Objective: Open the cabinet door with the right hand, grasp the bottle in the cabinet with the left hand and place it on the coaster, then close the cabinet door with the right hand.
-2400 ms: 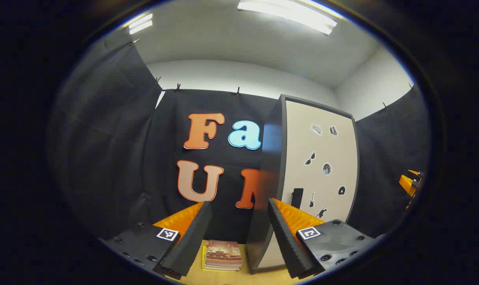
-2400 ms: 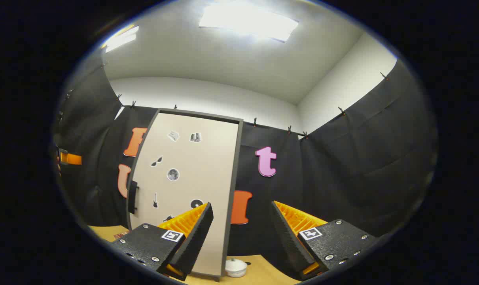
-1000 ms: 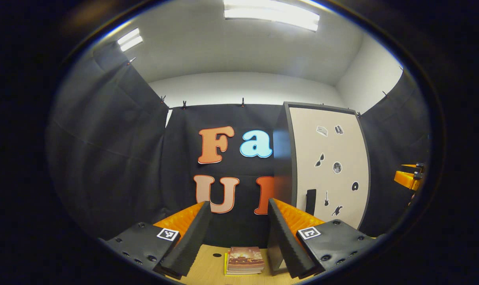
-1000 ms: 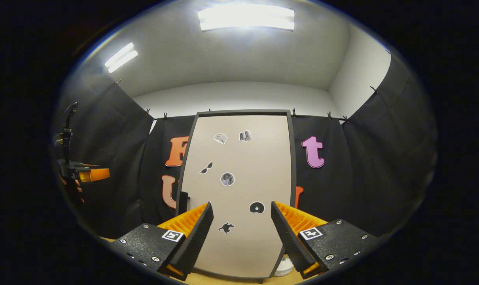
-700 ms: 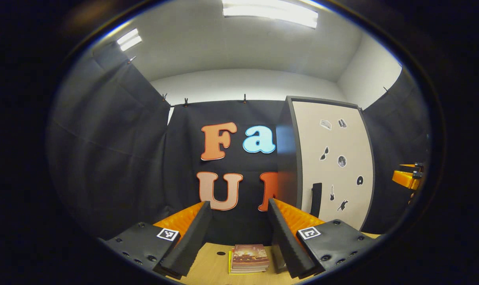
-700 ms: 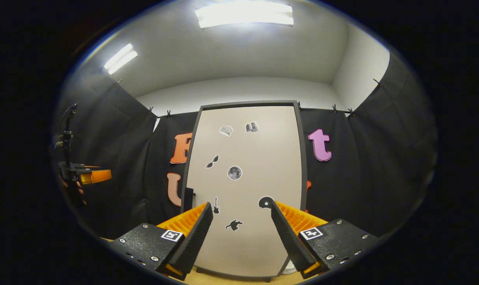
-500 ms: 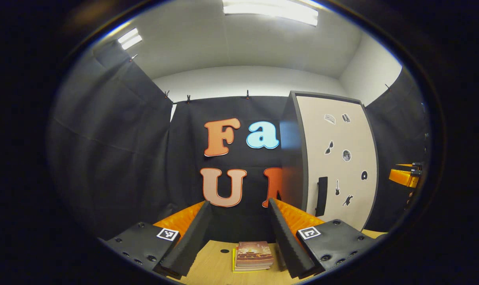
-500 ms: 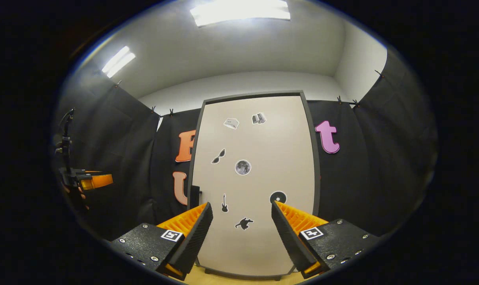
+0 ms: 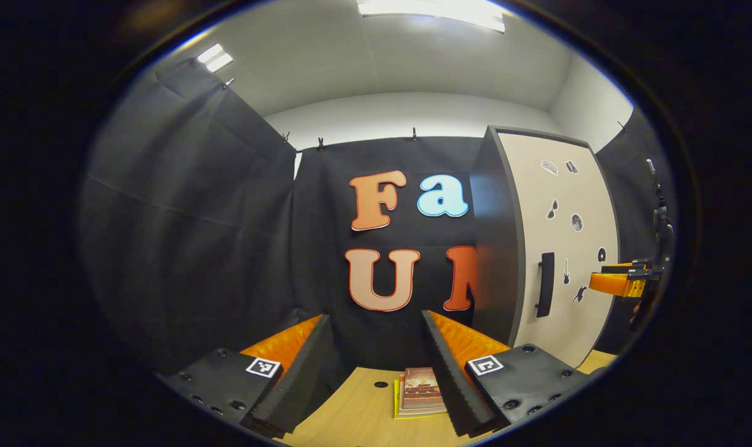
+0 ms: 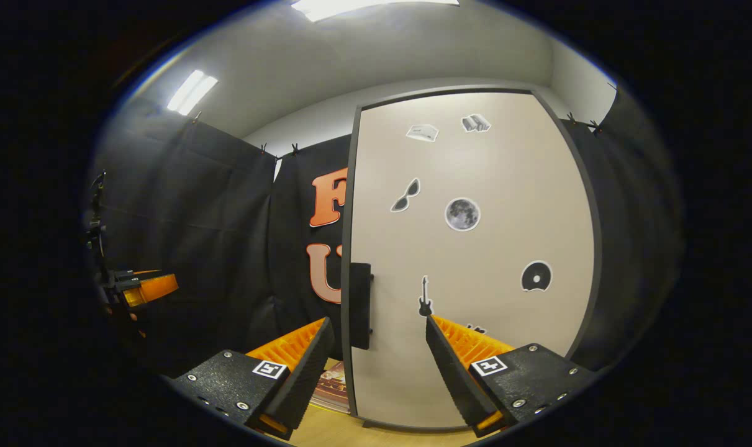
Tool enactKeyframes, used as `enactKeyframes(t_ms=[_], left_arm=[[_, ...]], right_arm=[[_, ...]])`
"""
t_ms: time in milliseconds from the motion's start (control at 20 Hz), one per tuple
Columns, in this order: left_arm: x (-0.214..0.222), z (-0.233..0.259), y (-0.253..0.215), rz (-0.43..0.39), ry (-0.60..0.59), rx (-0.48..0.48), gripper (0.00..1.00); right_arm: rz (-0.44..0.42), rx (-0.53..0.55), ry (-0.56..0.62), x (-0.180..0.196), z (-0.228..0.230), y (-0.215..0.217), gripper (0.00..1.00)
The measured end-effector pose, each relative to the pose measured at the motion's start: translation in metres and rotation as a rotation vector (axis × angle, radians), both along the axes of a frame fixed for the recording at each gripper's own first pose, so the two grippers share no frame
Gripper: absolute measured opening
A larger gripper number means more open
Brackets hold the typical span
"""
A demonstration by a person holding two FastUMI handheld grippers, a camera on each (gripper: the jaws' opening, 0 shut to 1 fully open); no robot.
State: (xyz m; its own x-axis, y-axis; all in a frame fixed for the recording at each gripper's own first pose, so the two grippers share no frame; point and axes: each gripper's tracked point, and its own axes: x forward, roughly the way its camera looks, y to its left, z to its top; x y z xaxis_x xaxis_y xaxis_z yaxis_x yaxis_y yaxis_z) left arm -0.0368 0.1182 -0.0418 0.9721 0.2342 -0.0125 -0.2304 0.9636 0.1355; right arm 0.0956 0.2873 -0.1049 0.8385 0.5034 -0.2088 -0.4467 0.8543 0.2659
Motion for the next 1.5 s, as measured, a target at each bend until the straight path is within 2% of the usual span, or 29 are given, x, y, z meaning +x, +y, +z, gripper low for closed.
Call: enactKeyframes(t_ms=[200, 250, 400, 700, 900, 1050, 1150, 1300, 1500], left_arm=[[-0.008, -0.008, 0.025, 0.042, 0.016, 0.011, 0.92], [-0.012, -0.009, 0.032, 0.054, 0.018, 0.012, 0.94], [-0.020, -0.016, 0.049, 0.079, 0.028, 0.011, 0.94], [-0.030, -0.020, 0.070, 0.117, 0.035, 0.011, 0.94], [-0.035, -0.022, 0.079, 0.125, 0.038, 0.007, 0.96], [-0.037, -0.023, 0.082, 0.133, 0.038, 0.004, 0.96], [-0.040, -0.023, 0.080, 0.133, 0.039, 0.001, 0.96], [-0.042, -0.021, 0.078, 0.135, 0.037, 0.000, 0.96], [-0.044, -0.019, 0.067, 0.123, 0.041, -0.011, 0.96]], right_arm=[[0.041, -0.015, 0.063, 0.013, -0.019, 0.038, 0.92], [0.044, -0.021, 0.069, 0.016, -0.022, 0.045, 0.90], [0.021, -0.062, 0.091, 0.027, -0.032, 0.057, 0.86], [-0.032, -0.074, 0.155, 0.048, -0.039, 0.069, 0.75], [-0.098, -0.065, 0.203, 0.062, -0.044, 0.068, 0.63], [-0.131, -0.071, 0.247, 0.070, -0.056, 0.066, 0.45], [-0.132, -0.050, 0.264, 0.073, -0.057, 0.067, 0.37], [-0.124, -0.070, 0.250, 0.071, -0.057, 0.067, 0.33], [-0.091, -0.088, 0.234, 0.068, -0.055, 0.067, 0.22]])
